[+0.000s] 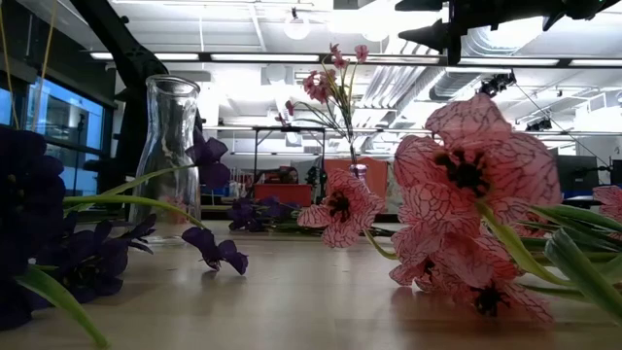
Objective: Sort flowers into vase by color
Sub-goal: Put the left pink flowers into the pink vase
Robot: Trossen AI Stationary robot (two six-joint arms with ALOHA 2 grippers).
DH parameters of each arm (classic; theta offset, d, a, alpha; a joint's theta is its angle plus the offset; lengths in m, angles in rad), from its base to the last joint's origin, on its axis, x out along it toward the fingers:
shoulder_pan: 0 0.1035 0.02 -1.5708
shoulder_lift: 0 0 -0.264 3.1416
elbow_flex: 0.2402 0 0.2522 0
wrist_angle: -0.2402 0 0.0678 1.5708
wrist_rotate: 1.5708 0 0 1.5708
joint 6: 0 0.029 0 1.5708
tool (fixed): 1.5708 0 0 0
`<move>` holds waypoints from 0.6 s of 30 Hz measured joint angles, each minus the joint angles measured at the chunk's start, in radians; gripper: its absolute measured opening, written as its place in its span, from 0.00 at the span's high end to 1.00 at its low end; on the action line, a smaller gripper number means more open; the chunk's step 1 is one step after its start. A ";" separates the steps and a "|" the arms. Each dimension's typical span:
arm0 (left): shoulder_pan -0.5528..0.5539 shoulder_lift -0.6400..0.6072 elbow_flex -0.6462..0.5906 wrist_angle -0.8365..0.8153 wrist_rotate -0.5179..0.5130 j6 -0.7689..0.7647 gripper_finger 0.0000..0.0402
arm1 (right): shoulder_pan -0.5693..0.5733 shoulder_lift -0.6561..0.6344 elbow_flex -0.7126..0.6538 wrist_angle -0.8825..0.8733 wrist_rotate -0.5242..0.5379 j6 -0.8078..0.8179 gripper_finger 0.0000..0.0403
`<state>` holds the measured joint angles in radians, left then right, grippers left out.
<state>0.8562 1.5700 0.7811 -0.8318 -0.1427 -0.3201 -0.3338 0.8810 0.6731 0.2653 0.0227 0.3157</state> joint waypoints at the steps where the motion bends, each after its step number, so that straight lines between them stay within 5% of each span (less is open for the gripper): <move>1: -0.001 0.000 0.000 0.002 0.007 0.000 0.69 | 0.000 0.000 0.000 0.000 -0.001 0.001 0.38; 6: -0.021 0.000 -0.002 0.030 0.040 -0.001 0.97 | 0.000 0.000 0.000 -0.024 -0.018 0.053 0.38; 11: -0.067 -0.030 0.004 0.060 0.057 -0.016 0.99 | 0.000 0.000 0.000 -0.056 -0.065 0.080 0.38; 18: -0.127 -0.294 0.041 0.233 0.067 -0.007 1.00 | 0.000 0.000 0.000 -0.051 -0.083 0.077 0.38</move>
<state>0.7289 1.2762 0.8219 -0.5992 -0.0753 -0.3276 -0.3336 0.8814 0.6731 0.2138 -0.0605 0.3930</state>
